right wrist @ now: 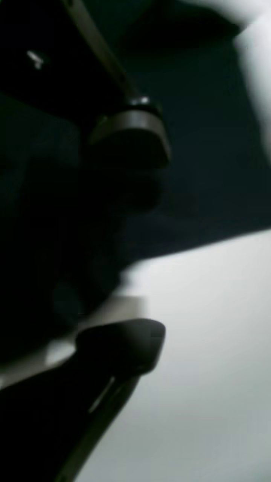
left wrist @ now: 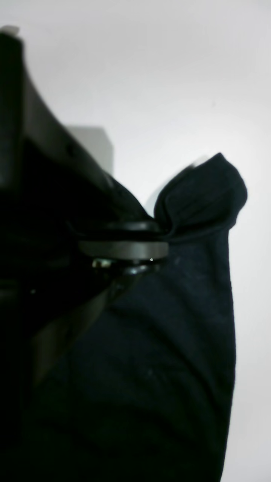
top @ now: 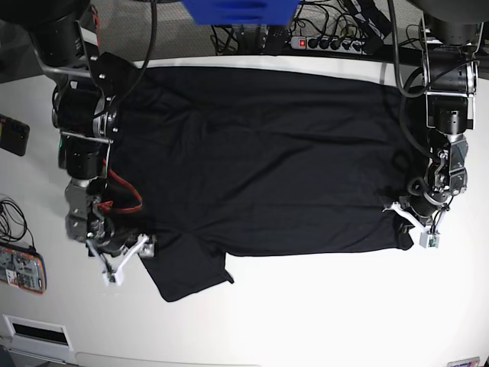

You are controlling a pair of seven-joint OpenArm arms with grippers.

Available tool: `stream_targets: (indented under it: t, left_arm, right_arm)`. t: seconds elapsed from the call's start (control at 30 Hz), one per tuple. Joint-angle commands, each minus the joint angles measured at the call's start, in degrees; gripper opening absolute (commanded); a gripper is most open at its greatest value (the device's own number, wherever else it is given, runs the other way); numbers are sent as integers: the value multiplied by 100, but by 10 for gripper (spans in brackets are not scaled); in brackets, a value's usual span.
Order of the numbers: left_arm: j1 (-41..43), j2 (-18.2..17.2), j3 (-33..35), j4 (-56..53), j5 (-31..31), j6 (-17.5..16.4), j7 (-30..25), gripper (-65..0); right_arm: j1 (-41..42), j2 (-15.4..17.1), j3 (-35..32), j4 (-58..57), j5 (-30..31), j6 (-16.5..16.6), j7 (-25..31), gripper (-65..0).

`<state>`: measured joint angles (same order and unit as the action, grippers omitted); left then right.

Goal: Fold the T-shirt properly

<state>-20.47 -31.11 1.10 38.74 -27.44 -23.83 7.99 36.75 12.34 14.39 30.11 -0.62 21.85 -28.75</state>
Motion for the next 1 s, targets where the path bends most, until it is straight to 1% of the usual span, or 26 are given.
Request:
stream_targets:
  t: [0.0,0.1,0.17,0.4,0.47,0.57,0.63,0.73,0.83,0.9,0.97]
  left_arm:
    - [-76,-93,8,51,41,23,102,-650]
    - [-76,-93,17,51,41,23,102,-650]
    - [-76,-93,17,51,41,23,102,-650]
    - [-76,-93,17,51,41,23,102,-650]
    - [-76,-93,17,51,41,23,102,-650]
    - [-76,-93,17,51,50,23,102,-650]
    - [-76,-93,17,51,50,23,102,-650]
    - [-76,-93,26,51,50,23,102,-650]
    - [-76,-93,26,51,50,23,102,-650]
    - [-76,-93,26,51,50,23,102,-650]
    - [-76,-93,26,51,50,23,102,-650]
  right_arm:
    - [540,54,16,-158,199,26,-13,-67]
    - [619,54,16,-888,199,26,488,-67]
    - [619,54,16,-1151,199,26,664,-67]
    - [619,37,-37,-1020,190,26,664,-67]
    - [593,-25,-371,-1002,190,26,664,-67]
    - [338,-104,-995,-967,190,26,673,-67]
    - [145,-104,-1241,-826,190,26,656,-67]
    - [-40,-122,-1417,-659,207,26,656,-68]
    - [-40,-183,-1426,-606,207,26,656,-69]
    - [-40,-183,-1417,-606,207,26,647,-89]
    - [-40,-183,-1417,-606,207,35,532,-141]
